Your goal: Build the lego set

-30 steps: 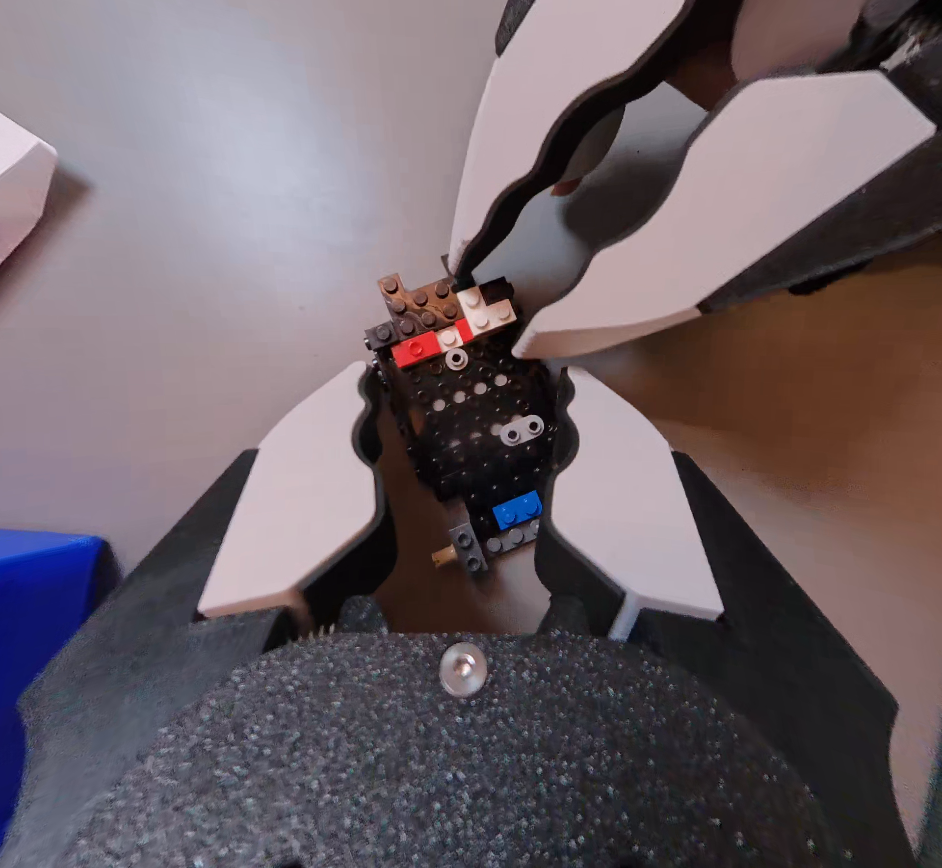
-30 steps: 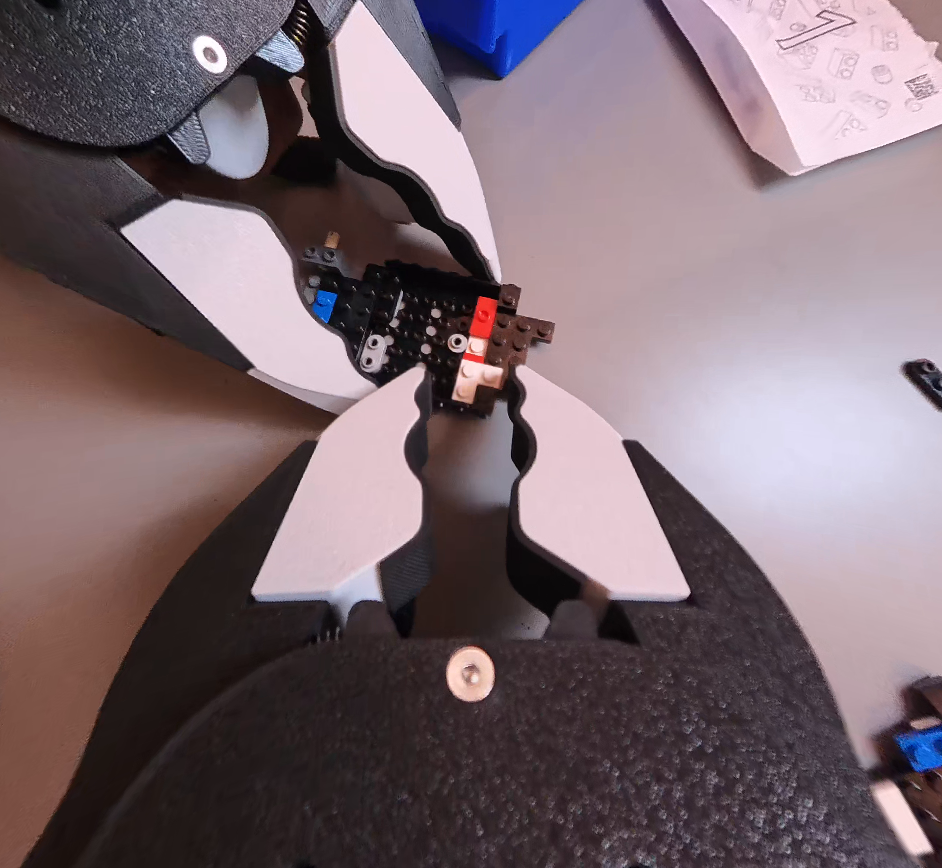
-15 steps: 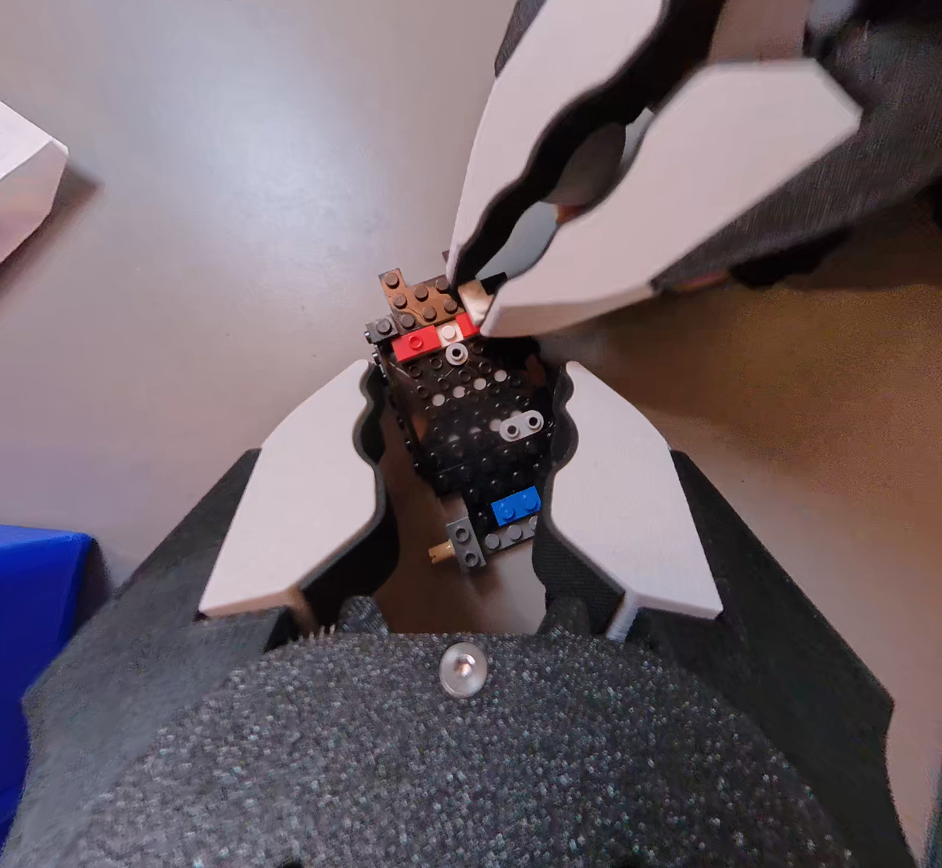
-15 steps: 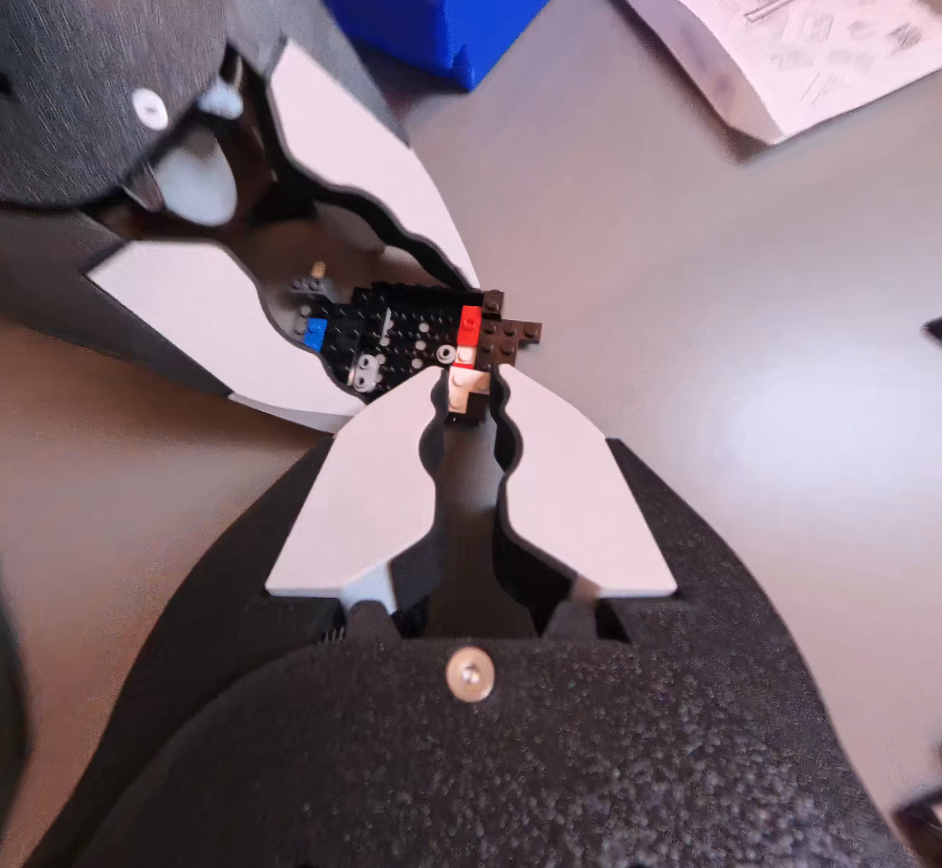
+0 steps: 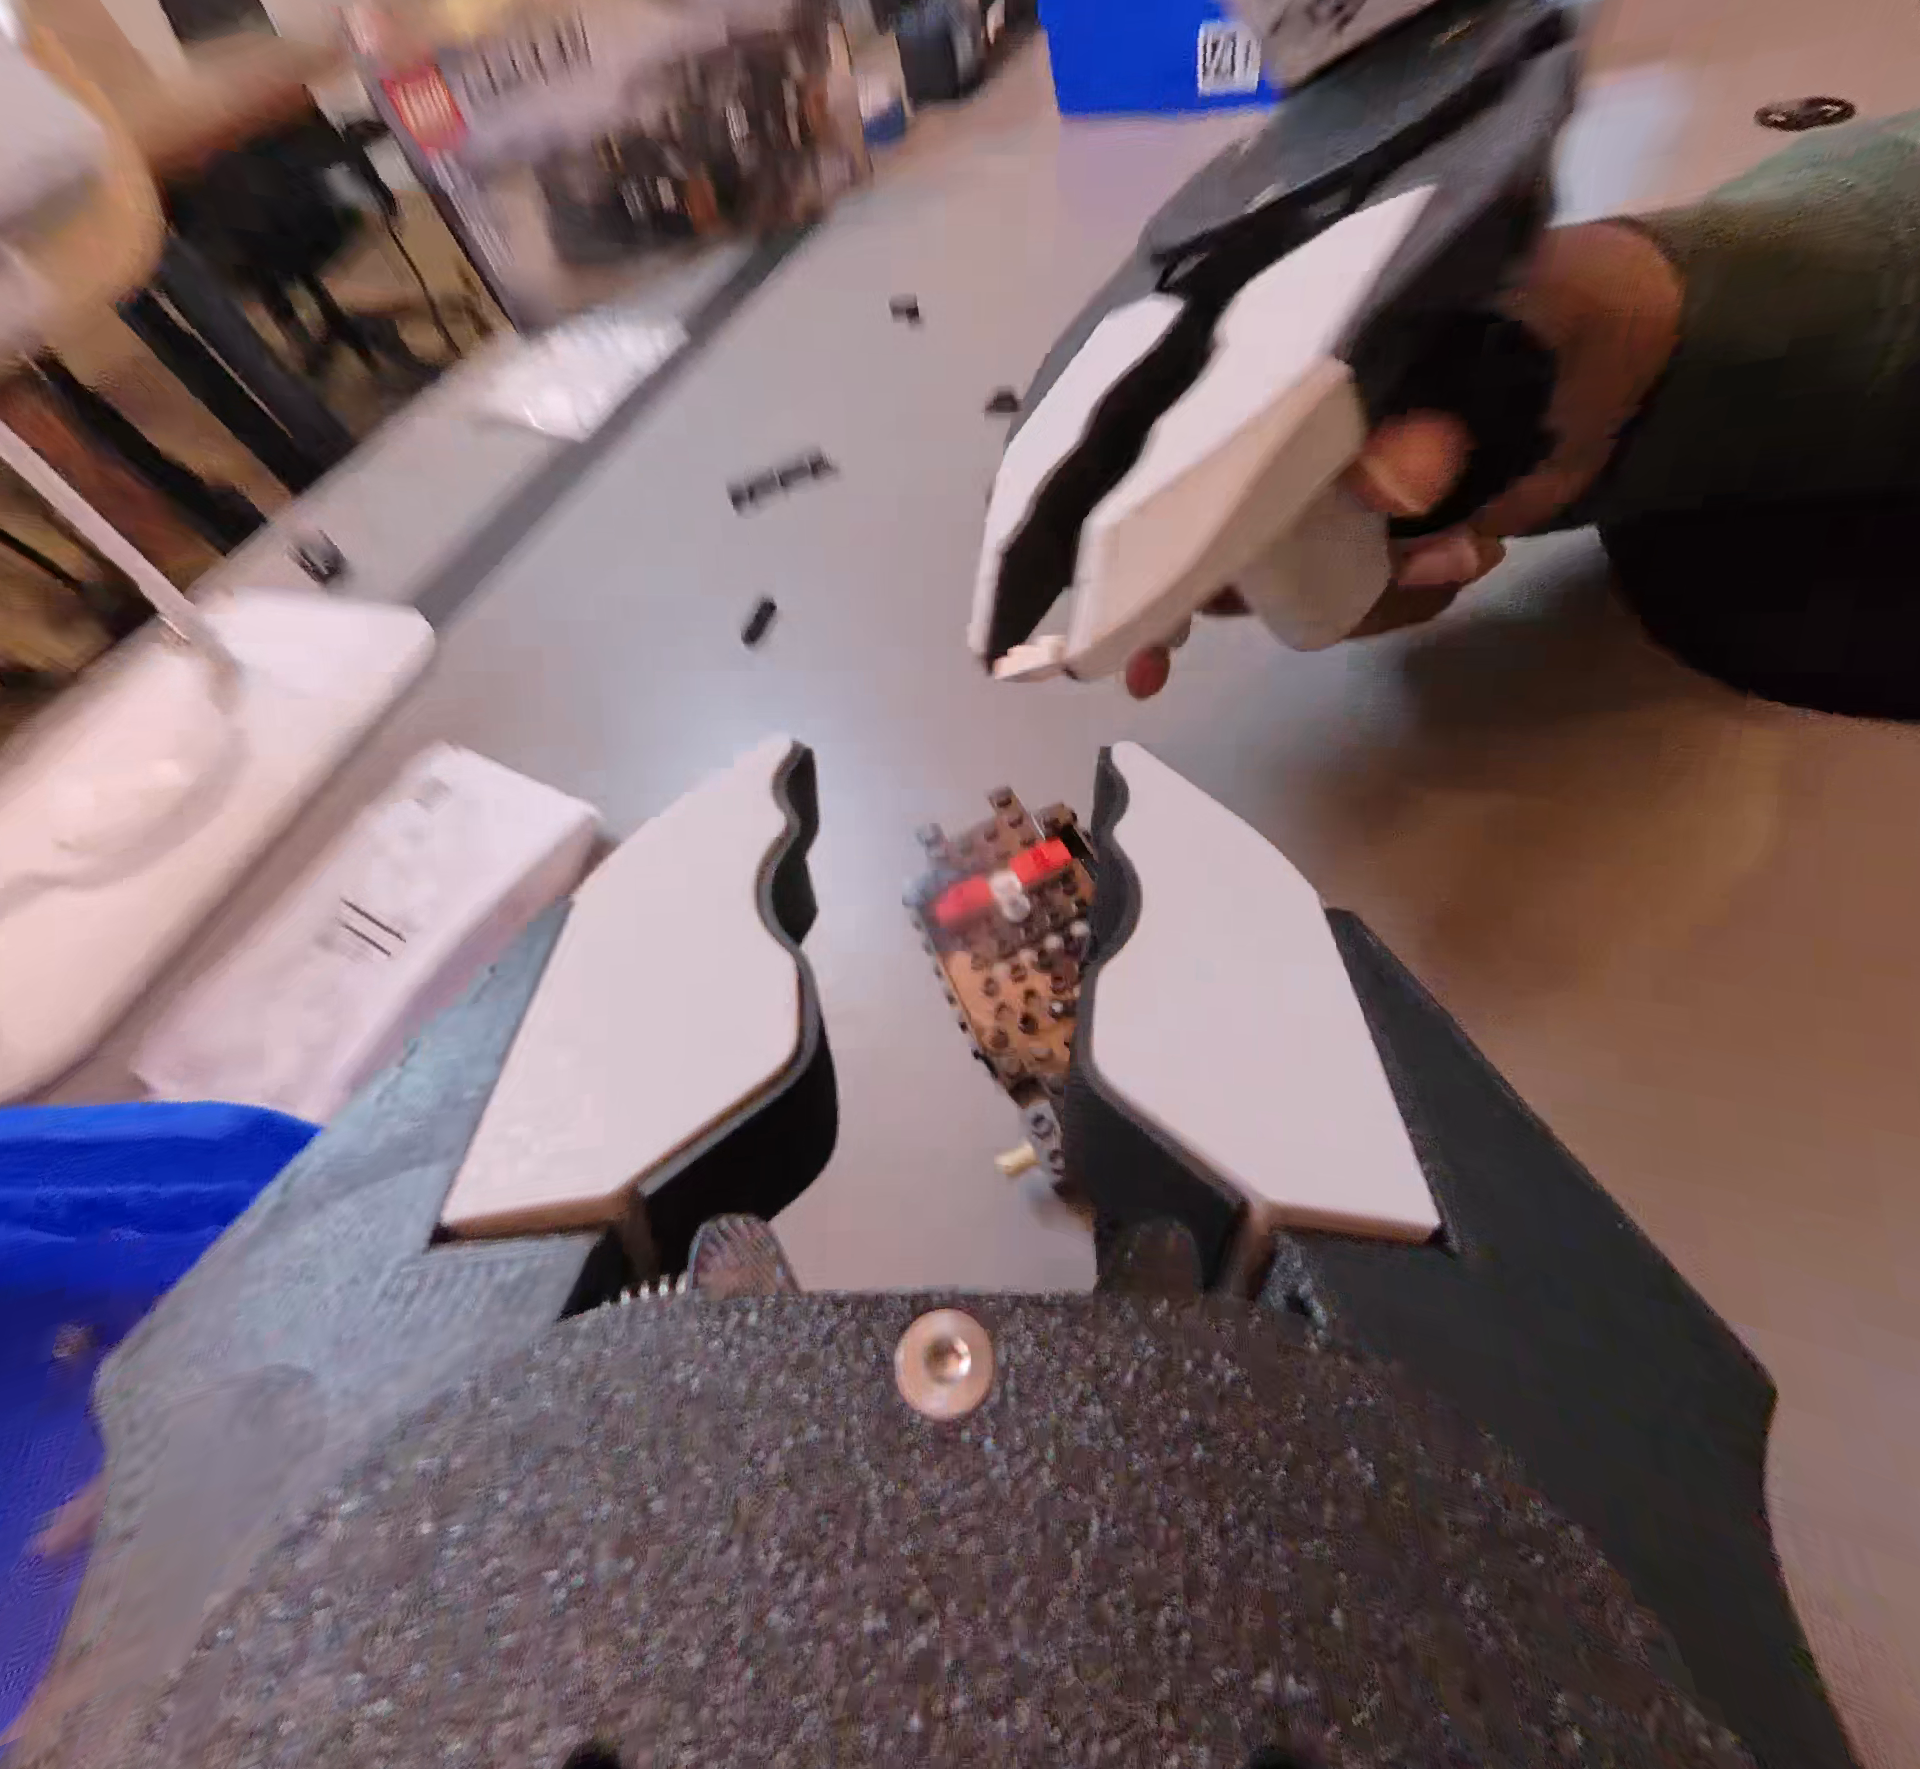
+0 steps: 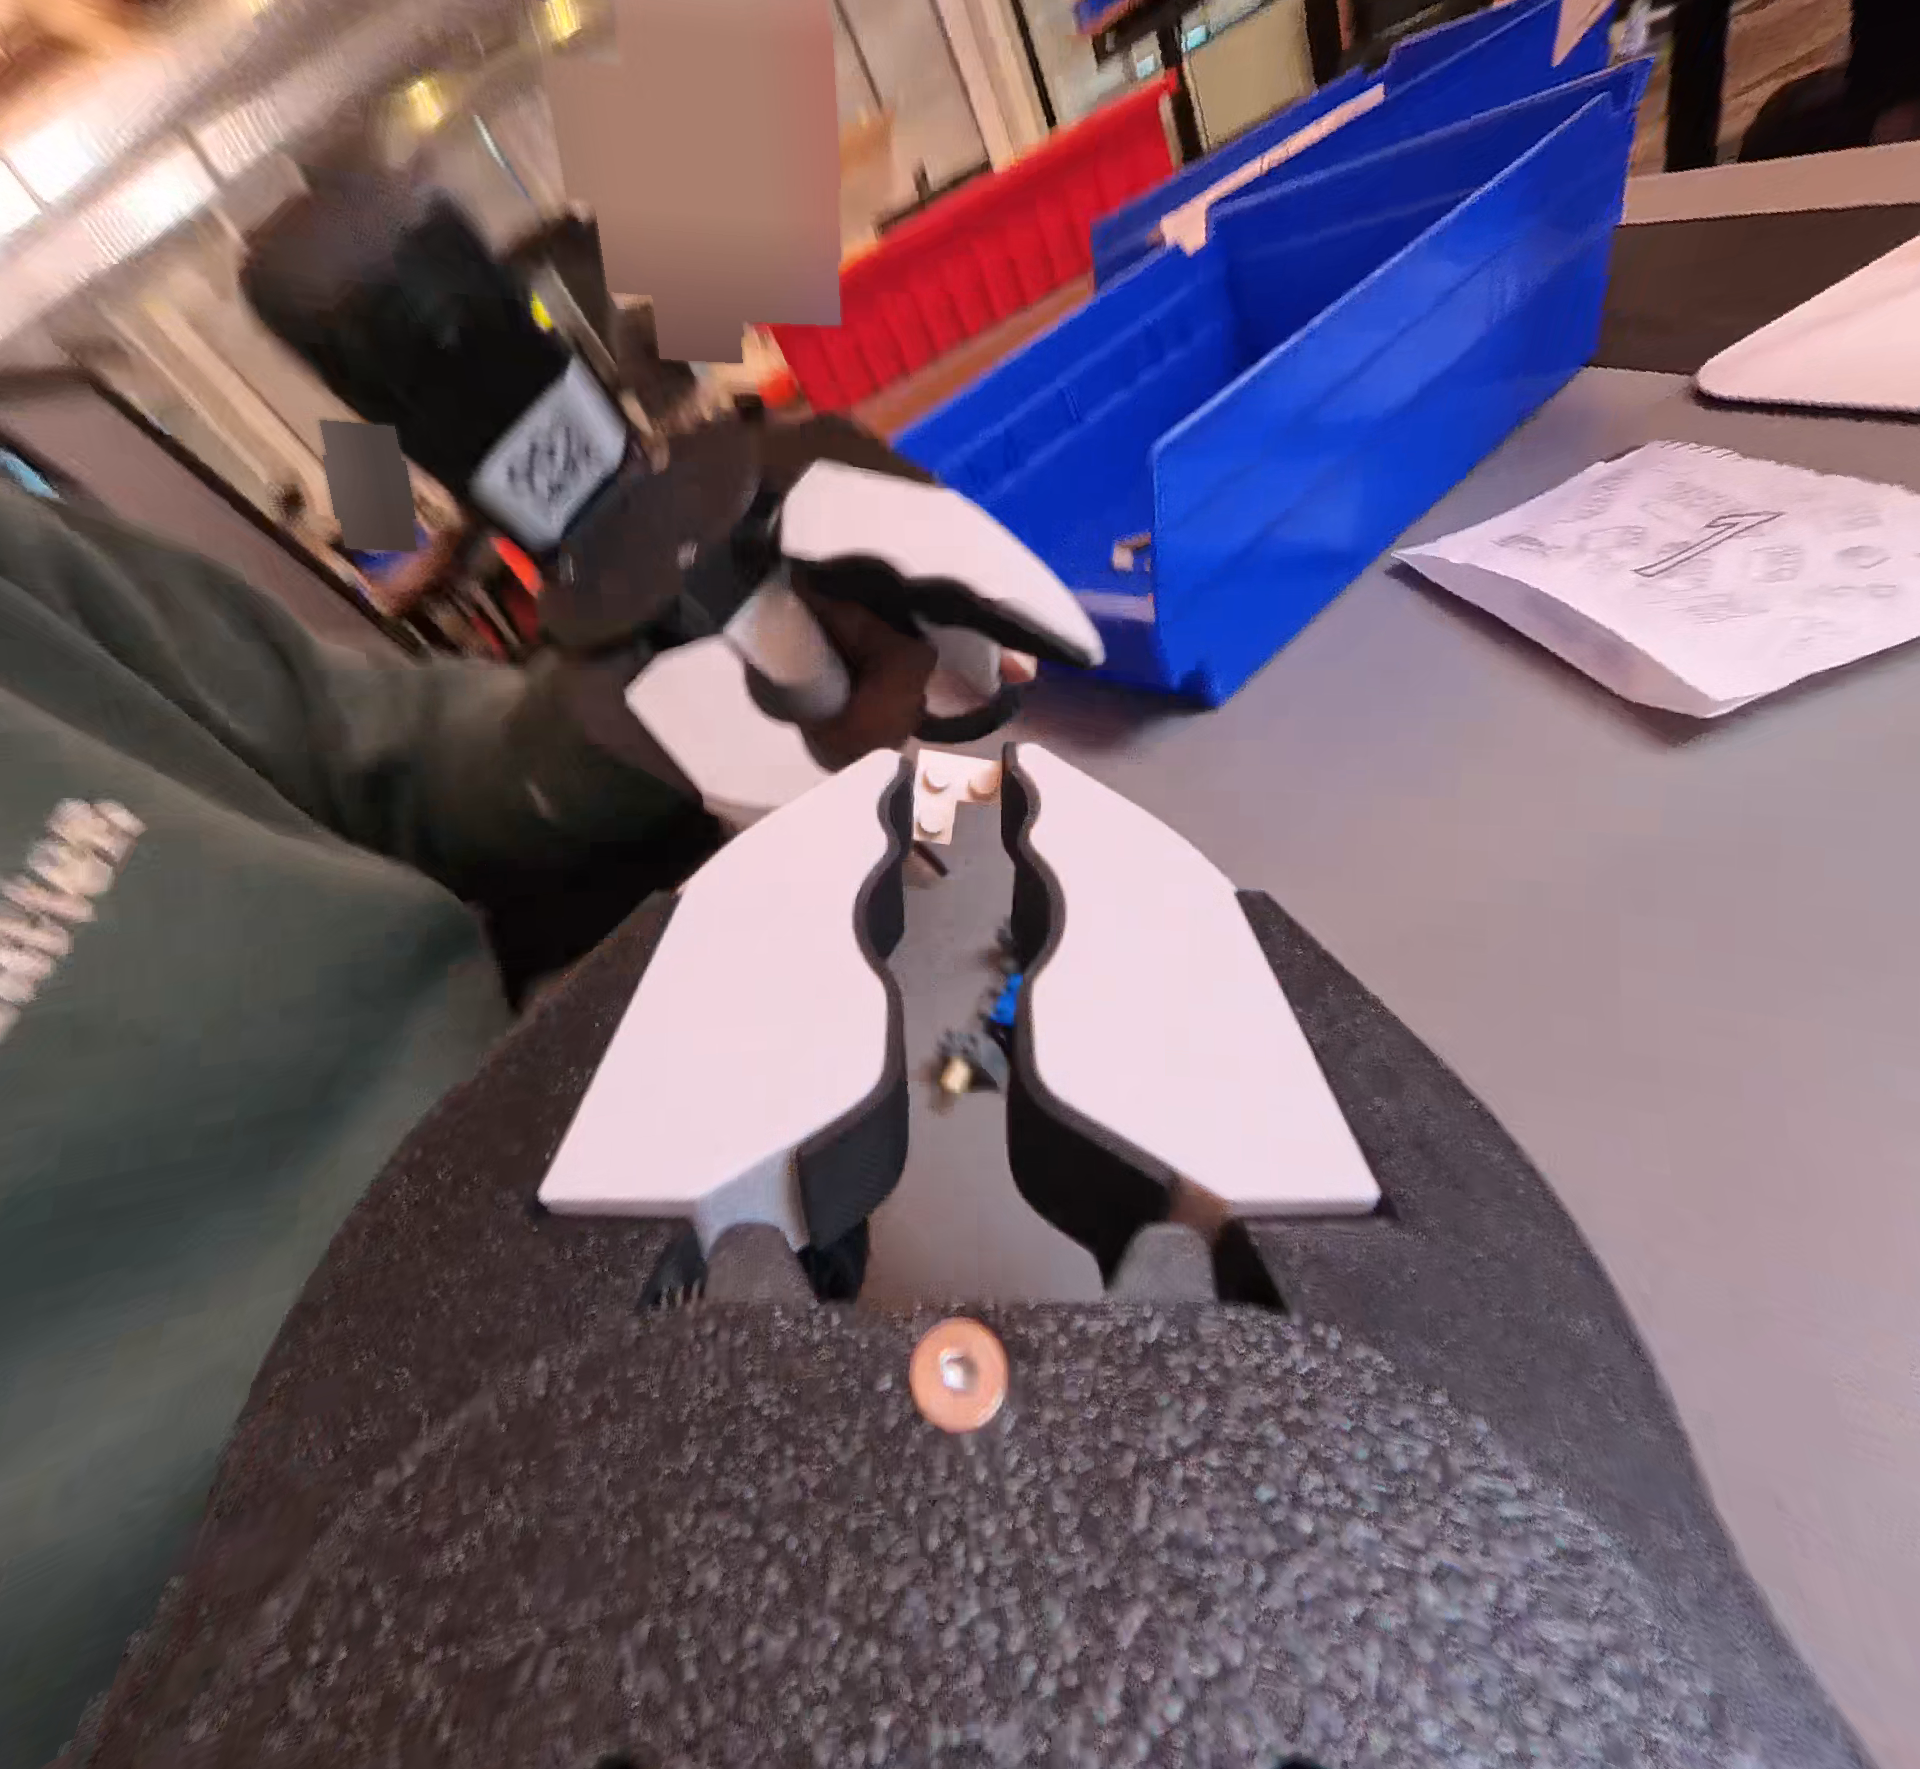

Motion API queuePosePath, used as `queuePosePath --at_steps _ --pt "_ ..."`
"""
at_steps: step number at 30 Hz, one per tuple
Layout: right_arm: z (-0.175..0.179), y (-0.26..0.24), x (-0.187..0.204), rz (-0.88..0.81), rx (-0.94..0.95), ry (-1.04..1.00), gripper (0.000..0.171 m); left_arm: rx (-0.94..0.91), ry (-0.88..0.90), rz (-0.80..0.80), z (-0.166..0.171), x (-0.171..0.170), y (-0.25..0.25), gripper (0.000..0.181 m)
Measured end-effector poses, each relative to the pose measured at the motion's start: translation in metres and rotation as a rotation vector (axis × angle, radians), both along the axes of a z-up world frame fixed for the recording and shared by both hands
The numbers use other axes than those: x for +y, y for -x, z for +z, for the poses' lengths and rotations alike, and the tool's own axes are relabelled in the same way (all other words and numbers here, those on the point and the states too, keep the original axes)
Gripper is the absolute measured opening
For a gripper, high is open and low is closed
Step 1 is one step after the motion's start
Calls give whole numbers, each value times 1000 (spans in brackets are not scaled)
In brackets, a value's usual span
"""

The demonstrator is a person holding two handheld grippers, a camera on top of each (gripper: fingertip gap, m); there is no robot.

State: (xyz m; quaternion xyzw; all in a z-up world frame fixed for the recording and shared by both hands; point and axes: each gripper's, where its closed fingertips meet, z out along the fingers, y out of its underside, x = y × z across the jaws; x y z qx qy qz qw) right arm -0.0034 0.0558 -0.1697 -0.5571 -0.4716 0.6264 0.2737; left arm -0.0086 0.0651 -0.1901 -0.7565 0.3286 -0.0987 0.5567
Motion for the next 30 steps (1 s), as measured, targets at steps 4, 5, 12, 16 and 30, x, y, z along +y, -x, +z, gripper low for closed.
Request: queuePosePath --at_steps 4,5,12,16,30 --pt "20 2 -4 75 103 362 16 105 -266 -10 28 -8 -9 38" --pt "21 3 -7 94 109 411 16 136 -315 -6 33 -9 -12 36" --pt "26 3 -14 172 141 552 16 230 -414 -15 42 -16 -19 17" --pt "34 -2 1 126 169 502 26 254 -445 10 52 -16 -3 16" --pt "-55 -14 42 -130 -347 -382 27 -76 437 491 -36 -2 159 69"
